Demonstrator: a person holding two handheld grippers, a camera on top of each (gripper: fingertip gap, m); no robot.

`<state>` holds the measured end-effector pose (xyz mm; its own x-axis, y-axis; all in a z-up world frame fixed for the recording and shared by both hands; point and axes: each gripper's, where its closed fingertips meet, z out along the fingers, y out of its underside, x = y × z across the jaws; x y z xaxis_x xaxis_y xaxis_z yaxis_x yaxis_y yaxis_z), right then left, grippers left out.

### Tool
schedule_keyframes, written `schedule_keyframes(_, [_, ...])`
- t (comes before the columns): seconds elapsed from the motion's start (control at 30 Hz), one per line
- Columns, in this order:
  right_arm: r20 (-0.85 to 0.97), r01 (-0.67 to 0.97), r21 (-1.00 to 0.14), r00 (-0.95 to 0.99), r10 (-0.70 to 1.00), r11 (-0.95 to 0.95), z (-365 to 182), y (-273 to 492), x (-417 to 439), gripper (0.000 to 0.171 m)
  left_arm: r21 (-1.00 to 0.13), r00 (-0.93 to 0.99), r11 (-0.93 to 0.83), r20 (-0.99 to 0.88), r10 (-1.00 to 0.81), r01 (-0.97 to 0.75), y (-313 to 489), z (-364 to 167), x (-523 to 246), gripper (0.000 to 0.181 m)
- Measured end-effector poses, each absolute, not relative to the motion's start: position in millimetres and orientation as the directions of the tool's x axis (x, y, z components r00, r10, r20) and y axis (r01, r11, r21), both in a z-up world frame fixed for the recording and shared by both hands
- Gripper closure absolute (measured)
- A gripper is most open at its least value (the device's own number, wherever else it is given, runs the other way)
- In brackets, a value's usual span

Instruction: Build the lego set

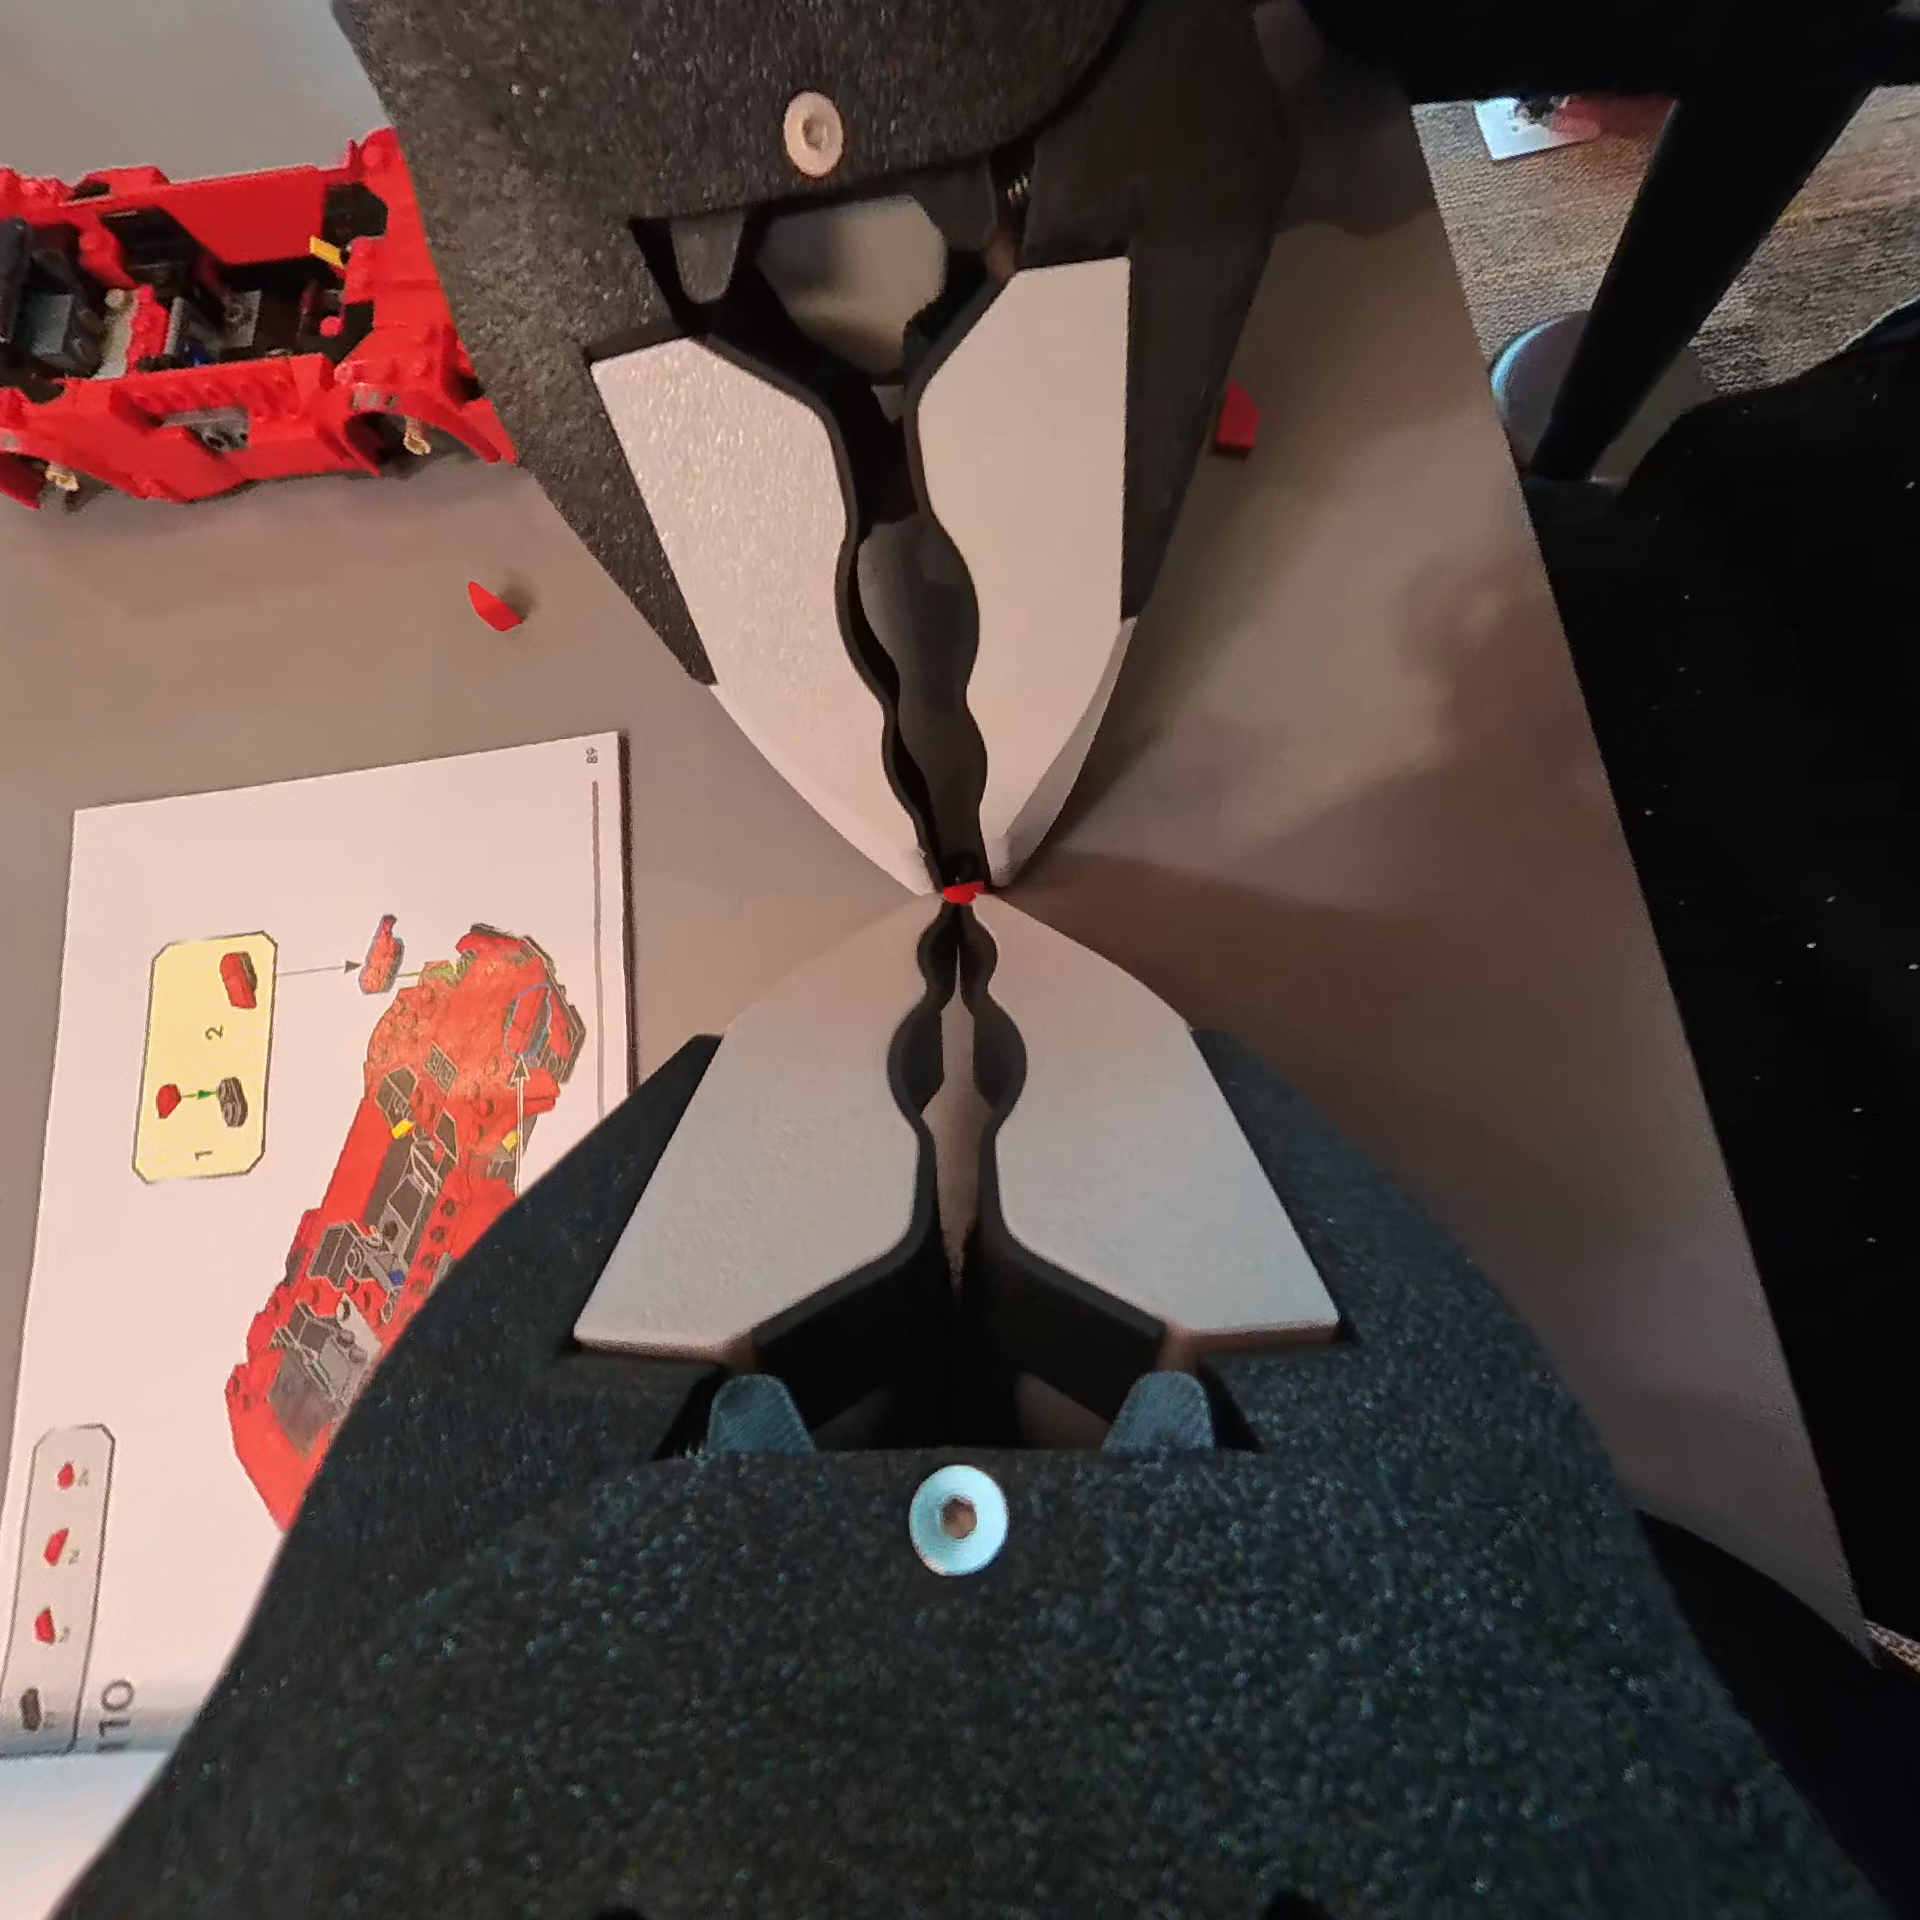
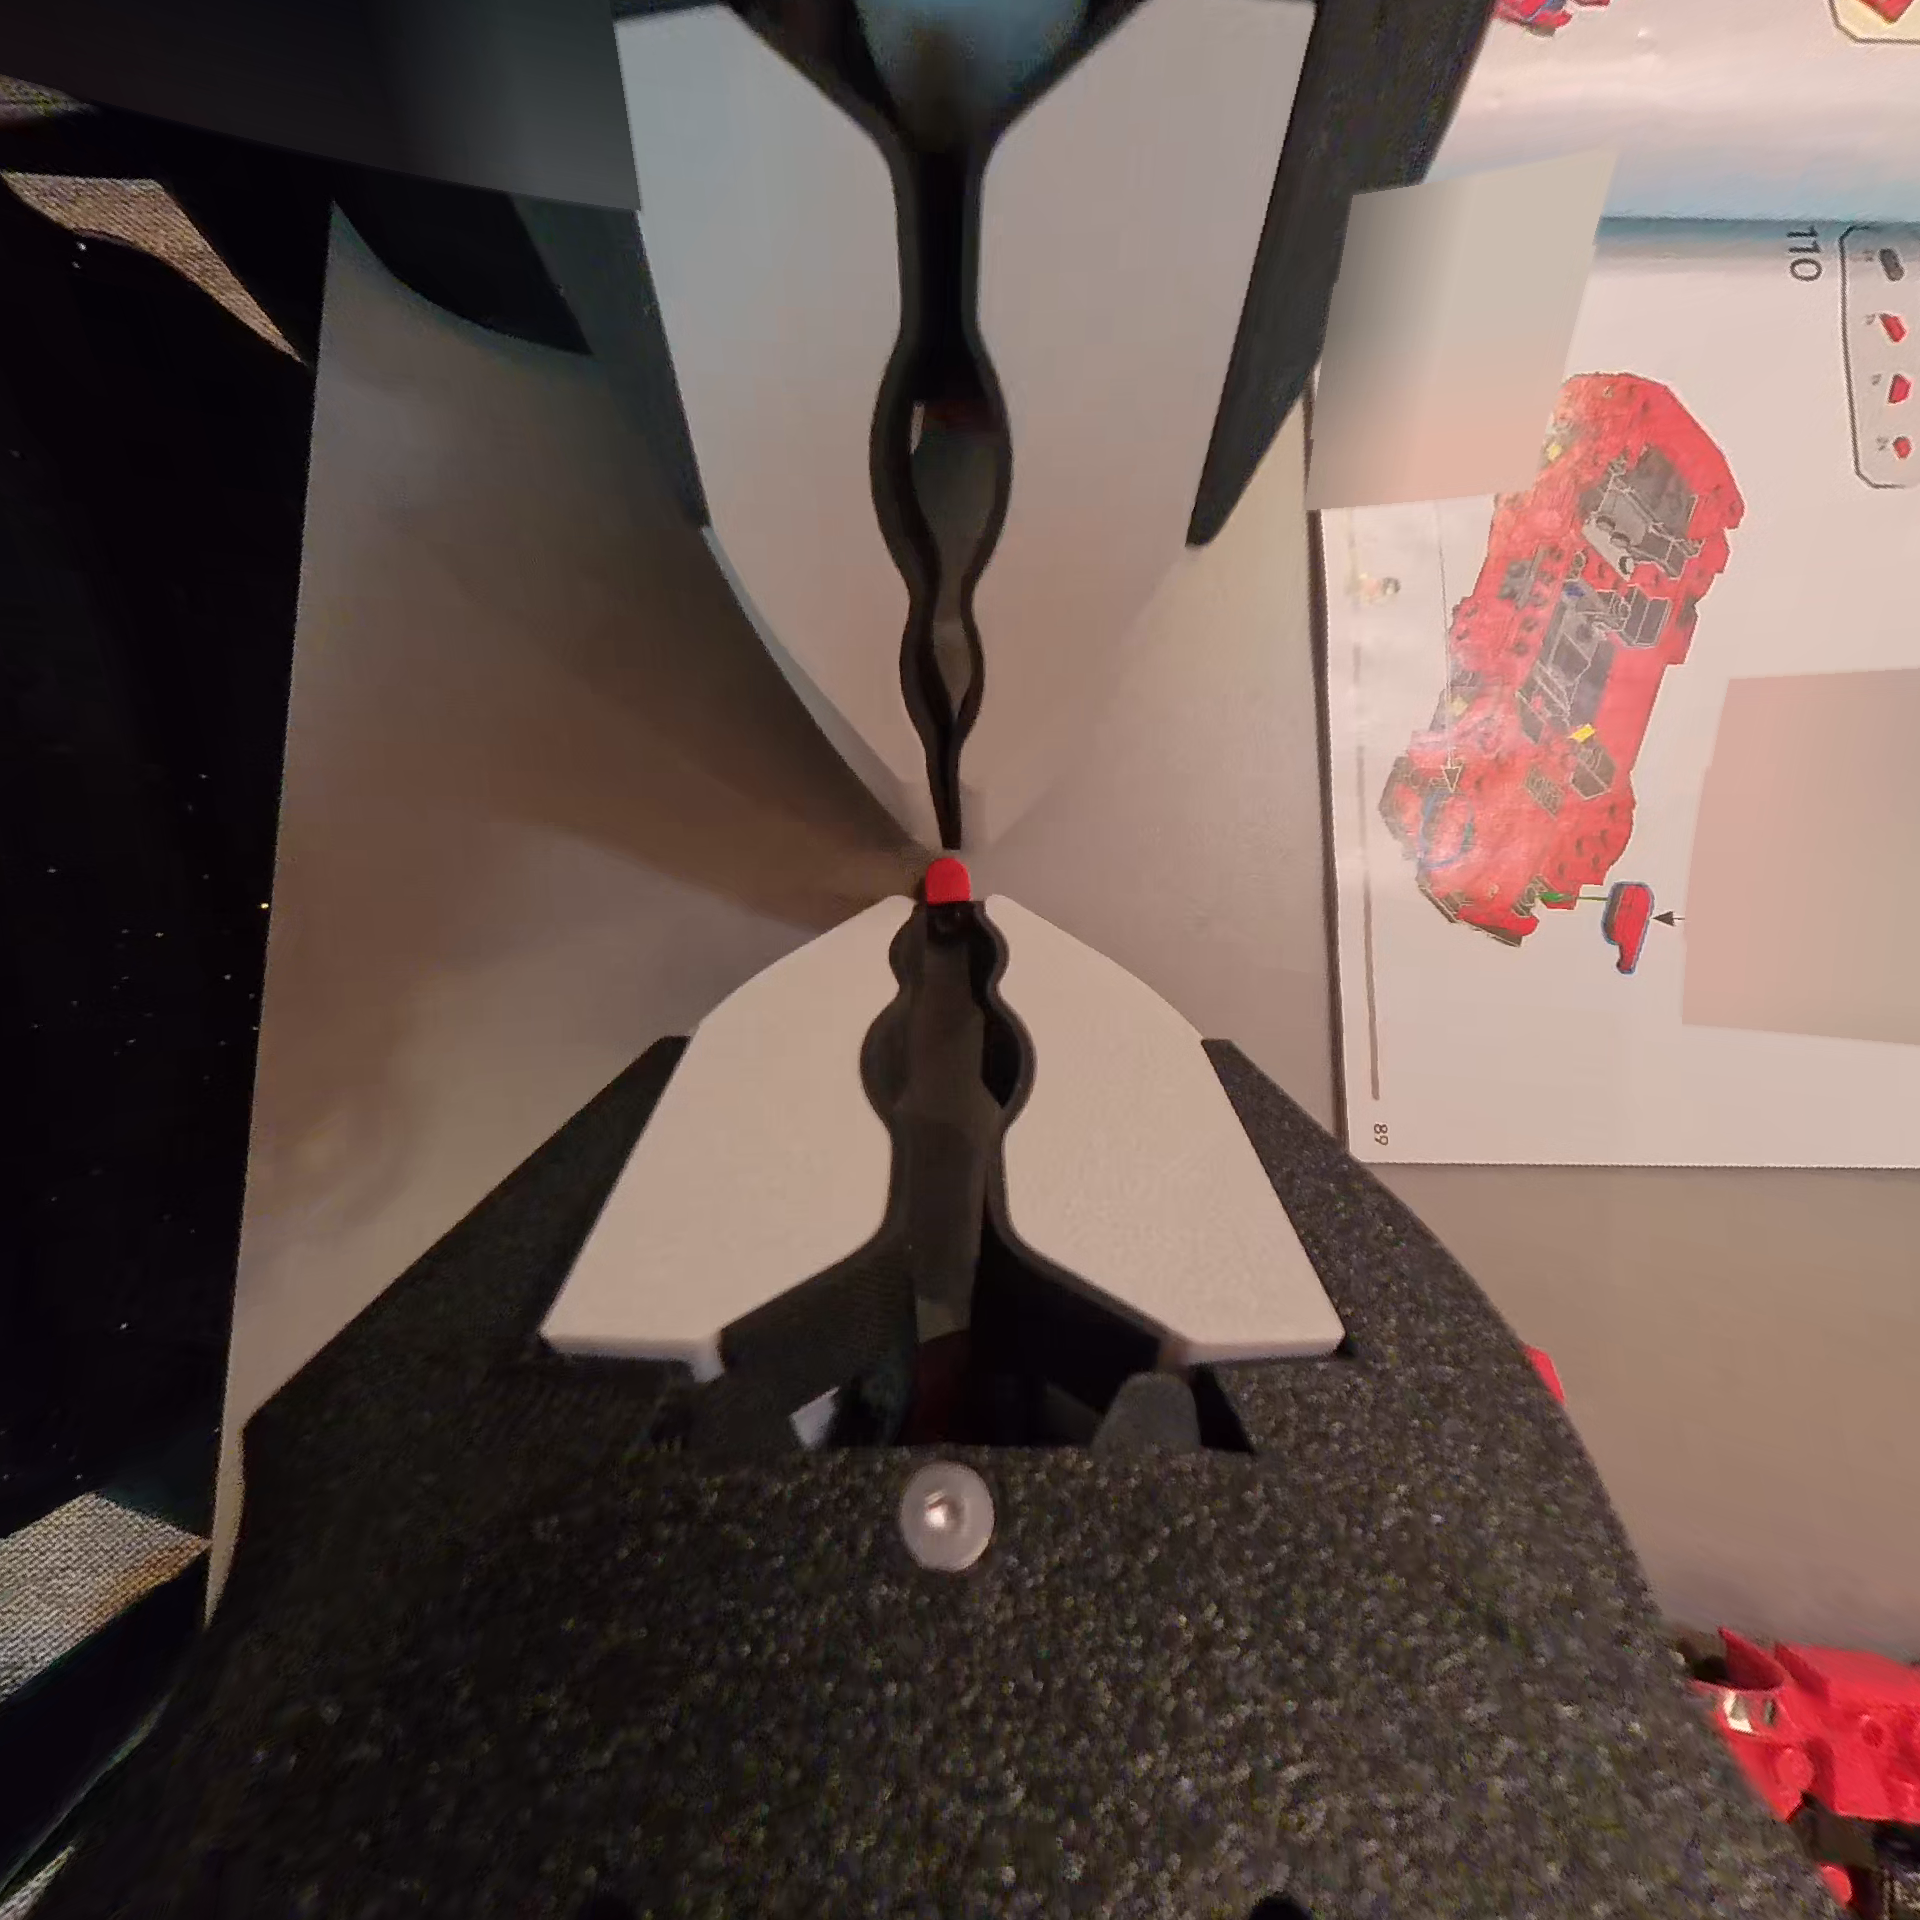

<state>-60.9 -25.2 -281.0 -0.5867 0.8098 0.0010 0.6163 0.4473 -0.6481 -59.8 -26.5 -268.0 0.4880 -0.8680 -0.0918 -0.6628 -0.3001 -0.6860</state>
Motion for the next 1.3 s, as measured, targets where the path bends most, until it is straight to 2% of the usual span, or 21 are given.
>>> schedule_keyframes(0.03, [-0.003, 0.618, -0.649, -0.586, 0.810, 0.445, -281, -25, -61, 0.163, -0.687, 0.480, -0.293, -0.093, -0.872, -0.665, -26, -269, -59, 0.181])
schedule_keyframes(0.4, [-0.015, 0.625, -0.649, -0.580, 0.814, 0.433, -281, -25, -60, 0.163, -0.637, 0.466, -0.348, -0.021, -0.884, -0.688, -29, -280, -60, 0.181])
schedule_keyframes(0.57, [-0.017, 0.630, -0.643, -0.581, 0.814, 0.436, -281, -25, -60, 0.163, -0.731, 0.501, -0.341, -0.001, -0.866, -0.591, -22, -262, -59, 0.181])
schedule_keyframes(1.3, [-0.037, 0.640, -0.645, -0.573, 0.819, 0.419, -281, -25, -59, 0.164, -0.645, 0.473, -0.375, 0.024, -0.880, -0.666, -28, -281, -59, 0.180])
